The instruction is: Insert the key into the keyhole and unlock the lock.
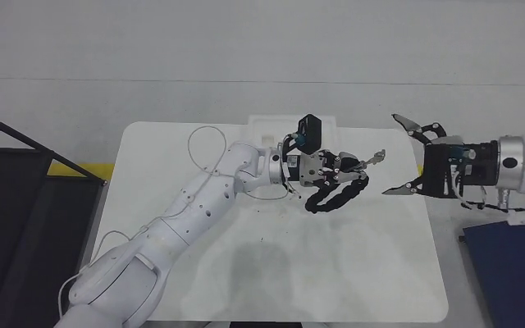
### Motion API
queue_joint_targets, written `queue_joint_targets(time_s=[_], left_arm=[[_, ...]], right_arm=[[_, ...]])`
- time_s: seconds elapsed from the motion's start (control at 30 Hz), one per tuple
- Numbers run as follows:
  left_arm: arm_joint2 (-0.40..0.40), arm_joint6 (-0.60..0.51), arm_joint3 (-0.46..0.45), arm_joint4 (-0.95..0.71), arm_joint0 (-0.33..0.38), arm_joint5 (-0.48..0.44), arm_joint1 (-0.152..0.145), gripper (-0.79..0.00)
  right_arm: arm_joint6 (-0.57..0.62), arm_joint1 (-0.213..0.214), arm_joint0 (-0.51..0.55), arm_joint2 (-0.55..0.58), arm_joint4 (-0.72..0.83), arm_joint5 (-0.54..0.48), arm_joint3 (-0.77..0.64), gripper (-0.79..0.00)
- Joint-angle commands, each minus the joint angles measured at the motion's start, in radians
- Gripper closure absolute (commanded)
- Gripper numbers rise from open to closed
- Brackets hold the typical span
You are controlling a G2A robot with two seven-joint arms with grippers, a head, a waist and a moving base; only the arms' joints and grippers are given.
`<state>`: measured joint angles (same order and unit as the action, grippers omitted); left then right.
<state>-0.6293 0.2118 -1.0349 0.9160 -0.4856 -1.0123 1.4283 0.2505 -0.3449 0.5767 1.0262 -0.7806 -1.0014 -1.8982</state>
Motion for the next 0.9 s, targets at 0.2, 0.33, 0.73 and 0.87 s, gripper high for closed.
queue_joint_targets(time_s=[0.2,0.33,0.73,0.87], left_arm=[[0.026,-0.004,-0.024,0.014,0.014,0.000,-0.028,0.000],[0.036,0.001,-0.032,0.013,0.017,0.000,-0.037,0.000],[0.065,0.008,-0.038,0.001,0.022,0.000,-0.049,0.000],[0.071,0.012,-0.034,0.002,0.028,0.000,-0.049,0.000]], right_arm=[[0.055,0.001,-0.011,-0.033,0.092,-0.011,-0.010,-0.690],[0.096,0.004,-0.029,-0.061,0.113,-0.011,-0.015,-0.606],[0.207,0.009,-0.060,-0.113,0.241,-0.011,0.016,-0.160],[0.246,0.010,-0.069,-0.126,0.291,-0.011,0.020,-0.132]])
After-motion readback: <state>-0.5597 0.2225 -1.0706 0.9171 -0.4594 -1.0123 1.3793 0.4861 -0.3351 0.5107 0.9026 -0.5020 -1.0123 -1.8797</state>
